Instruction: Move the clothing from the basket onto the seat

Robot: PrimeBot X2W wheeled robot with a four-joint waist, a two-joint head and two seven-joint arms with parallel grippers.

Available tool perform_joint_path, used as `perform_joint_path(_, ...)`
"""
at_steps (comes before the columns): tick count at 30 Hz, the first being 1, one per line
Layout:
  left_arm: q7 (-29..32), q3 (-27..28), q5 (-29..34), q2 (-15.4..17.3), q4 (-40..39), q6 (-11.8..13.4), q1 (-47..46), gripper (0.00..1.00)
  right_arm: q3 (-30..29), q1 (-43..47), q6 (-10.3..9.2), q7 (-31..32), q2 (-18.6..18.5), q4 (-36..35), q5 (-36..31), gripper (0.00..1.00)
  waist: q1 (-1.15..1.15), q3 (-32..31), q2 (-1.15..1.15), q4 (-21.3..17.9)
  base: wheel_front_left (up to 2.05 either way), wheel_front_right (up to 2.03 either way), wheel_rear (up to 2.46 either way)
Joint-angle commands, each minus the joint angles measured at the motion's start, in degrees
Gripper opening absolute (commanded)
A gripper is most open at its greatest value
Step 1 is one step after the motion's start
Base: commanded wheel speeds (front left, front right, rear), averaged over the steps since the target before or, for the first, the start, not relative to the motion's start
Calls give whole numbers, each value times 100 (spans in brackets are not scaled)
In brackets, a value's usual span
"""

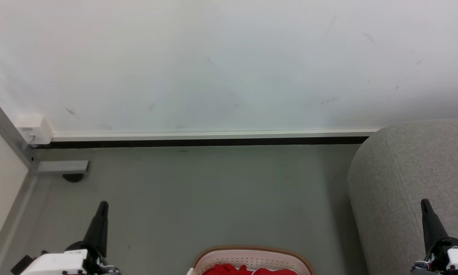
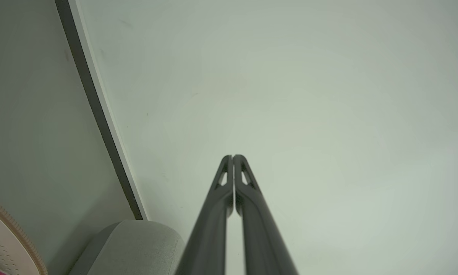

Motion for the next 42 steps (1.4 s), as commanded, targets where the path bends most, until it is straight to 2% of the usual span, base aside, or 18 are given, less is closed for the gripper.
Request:
perform_joint_path(1,15,8,-76,15,-19,8,-56,0,4,-47,-15,-7,-26,-15,19,0,0,0,0,0,0,0,0)
perform_joint_path(4,15,8,-76,15,-19,8,-56,0,4,-47,-15,-7,-26,-15,19,0,0,0,0,0,0,0,0)
perform_joint_path(5,0,0,0,0,2,0,0,100,0,0,0,0,0,2,0,100,0,0,0,0,0,0,0)
perform_joint_path(15,-188,-89,57,-26,9,-18,98,100,118,83,-1,-98,135,-32,-135,100,0,2,0,0,0,0,0)
perform_joint_path(22,-388,-168,339,-6,-116,-35,110,100,205,40,-1,-206,211,-186,-331,100,0,4,0,-18,0,0,0)
perform_joint_path(34,-687,-196,1712,49,-317,-62,125,100,191,-28,-2,-370,328,-340,-1555,100,0,23,0,-71,0,0,0)
perform_joint_path(42,-867,-178,2739,35,-457,-81,166,100,155,-71,-3,-465,402,-302,-2693,100,0,28,0,-118,0,0,0)
